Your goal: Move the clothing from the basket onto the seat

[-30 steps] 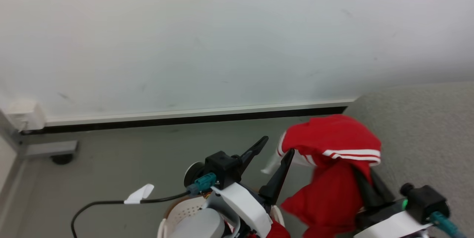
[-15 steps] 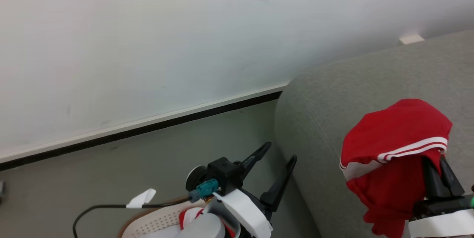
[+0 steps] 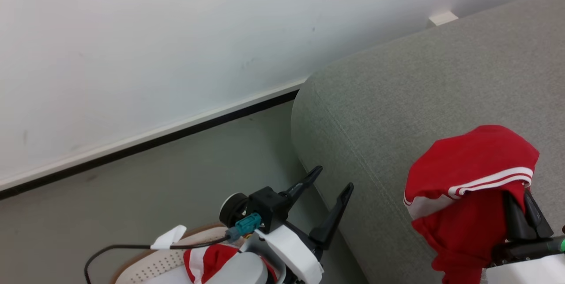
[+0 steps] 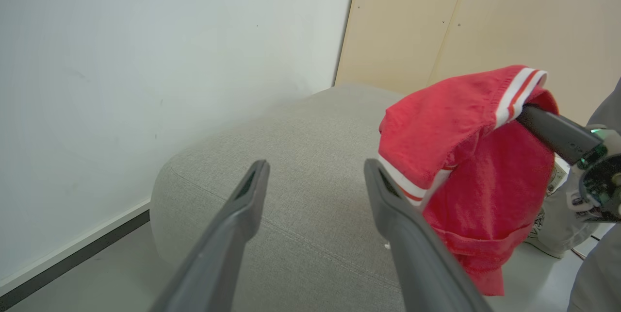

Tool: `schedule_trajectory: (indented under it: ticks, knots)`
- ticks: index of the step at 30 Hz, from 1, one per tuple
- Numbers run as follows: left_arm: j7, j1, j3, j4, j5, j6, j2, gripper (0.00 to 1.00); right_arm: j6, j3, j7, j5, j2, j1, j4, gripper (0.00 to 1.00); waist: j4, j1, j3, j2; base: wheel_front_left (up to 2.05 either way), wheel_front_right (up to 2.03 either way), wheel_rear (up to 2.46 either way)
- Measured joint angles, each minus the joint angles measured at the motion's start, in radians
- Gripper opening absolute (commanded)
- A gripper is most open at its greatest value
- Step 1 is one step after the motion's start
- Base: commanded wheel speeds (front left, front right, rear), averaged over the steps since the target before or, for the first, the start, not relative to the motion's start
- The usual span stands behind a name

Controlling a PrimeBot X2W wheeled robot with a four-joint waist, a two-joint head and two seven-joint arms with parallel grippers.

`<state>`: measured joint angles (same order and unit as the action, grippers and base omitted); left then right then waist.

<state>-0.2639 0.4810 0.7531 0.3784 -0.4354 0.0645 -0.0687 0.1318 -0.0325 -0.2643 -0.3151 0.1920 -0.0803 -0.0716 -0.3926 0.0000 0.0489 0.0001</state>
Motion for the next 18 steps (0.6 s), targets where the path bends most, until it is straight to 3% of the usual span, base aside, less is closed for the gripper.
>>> schedule_trajectory:
  ticks: [6, 12, 18]
  knots:
    - [0.0, 0.024, -0.003, -0.002, 0.034, 0.016, -0.004, 1.0, 0.0, -0.014, 0.0, -0.023, 0.03, -0.092, -0.032, 0.0, 0.01, 0.0, 0.065, 0.0, 0.0, 0.0, 0.0]
    - [0.001, 0.078, -0.007, -0.011, 0.053, 0.023, -0.035, 1.0, 0.0, -0.025, 0.002, -0.101, 0.14, -0.305, -0.116, 0.0, 0.04, 0.0001, 0.171, 0.0, 0.0, 0.0, 0.0]
    - [0.019, 0.139, -0.019, -0.041, 0.073, 0.023, -0.084, 1.0, 0.0, -0.043, 0.044, -0.168, 0.261, -0.56, -0.282, 0.0, 0.078, 0.0004, 0.314, 0.0, 0.0, 0.0, 0.0]
